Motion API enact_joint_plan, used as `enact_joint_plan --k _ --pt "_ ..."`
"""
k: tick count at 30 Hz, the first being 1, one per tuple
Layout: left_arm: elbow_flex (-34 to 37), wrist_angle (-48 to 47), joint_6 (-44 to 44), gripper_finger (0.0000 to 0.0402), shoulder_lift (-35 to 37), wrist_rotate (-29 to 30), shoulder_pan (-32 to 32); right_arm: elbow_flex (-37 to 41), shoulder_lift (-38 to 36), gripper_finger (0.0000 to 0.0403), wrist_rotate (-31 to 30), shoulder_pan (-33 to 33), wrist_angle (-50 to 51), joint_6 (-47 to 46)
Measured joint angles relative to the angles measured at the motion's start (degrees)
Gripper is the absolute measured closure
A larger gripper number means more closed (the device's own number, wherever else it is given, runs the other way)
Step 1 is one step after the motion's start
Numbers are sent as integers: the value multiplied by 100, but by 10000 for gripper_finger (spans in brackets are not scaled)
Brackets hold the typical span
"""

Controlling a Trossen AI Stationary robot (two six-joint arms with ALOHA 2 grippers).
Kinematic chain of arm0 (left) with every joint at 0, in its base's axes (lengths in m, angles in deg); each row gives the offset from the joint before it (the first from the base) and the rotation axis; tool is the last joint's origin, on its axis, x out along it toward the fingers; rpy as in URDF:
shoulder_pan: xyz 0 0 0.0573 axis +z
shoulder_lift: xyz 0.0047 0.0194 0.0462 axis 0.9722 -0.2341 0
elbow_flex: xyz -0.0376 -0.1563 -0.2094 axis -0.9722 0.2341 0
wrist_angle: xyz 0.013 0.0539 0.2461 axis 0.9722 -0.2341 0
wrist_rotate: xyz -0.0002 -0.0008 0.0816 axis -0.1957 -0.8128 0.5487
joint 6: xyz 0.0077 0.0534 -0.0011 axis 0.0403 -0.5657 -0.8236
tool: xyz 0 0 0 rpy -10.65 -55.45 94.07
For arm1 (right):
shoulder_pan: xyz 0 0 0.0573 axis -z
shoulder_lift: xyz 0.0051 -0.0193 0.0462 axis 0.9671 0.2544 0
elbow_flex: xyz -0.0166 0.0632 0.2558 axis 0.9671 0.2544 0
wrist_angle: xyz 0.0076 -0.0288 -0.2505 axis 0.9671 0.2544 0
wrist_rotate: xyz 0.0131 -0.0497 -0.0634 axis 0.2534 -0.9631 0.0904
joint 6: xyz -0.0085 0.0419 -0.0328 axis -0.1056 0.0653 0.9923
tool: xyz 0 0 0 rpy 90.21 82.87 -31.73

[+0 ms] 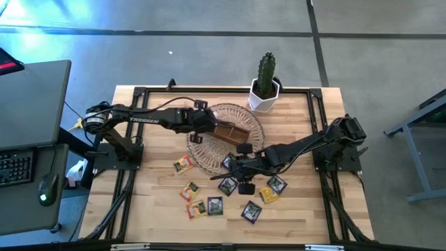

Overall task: Pick & Place Tea
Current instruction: Put the orange tea pack into the left section of the wooden organizer

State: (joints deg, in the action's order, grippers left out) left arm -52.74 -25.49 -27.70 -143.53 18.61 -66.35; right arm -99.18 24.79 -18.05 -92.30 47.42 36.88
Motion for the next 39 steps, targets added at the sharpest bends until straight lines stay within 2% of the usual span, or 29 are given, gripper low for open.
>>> enact_joint_plan --k 4,8,17,21,25,31,36,39 --pt "0 -14 48 261 0 197 0 0 0 274 0 0 0 0" --pt "0 248 52 259 0 75 0 0 0 274 0 1 0 0" --pt "0 177 316 346 -2 -133 -22 0 0 274 -4 0 0 1" --pt "0 160 714 393 58 -328 -220 0 82 275 -315 0 -96 4" --pt "-9 -173 1844 396 399 351 -581 4 343 296 -950 28 -591 17" --pt "-2 -1376 3665 400 1334 334 -1351 4 584 392 -1235 345 -1701 280" --pt "-2 -2374 5074 401 2203 427 -2115 4 905 396 -1535 1008 -2804 214" --pt "-2 -2687 5617 401 2588 639 -2615 -4 1206 398 -1207 1479 -3247 223"
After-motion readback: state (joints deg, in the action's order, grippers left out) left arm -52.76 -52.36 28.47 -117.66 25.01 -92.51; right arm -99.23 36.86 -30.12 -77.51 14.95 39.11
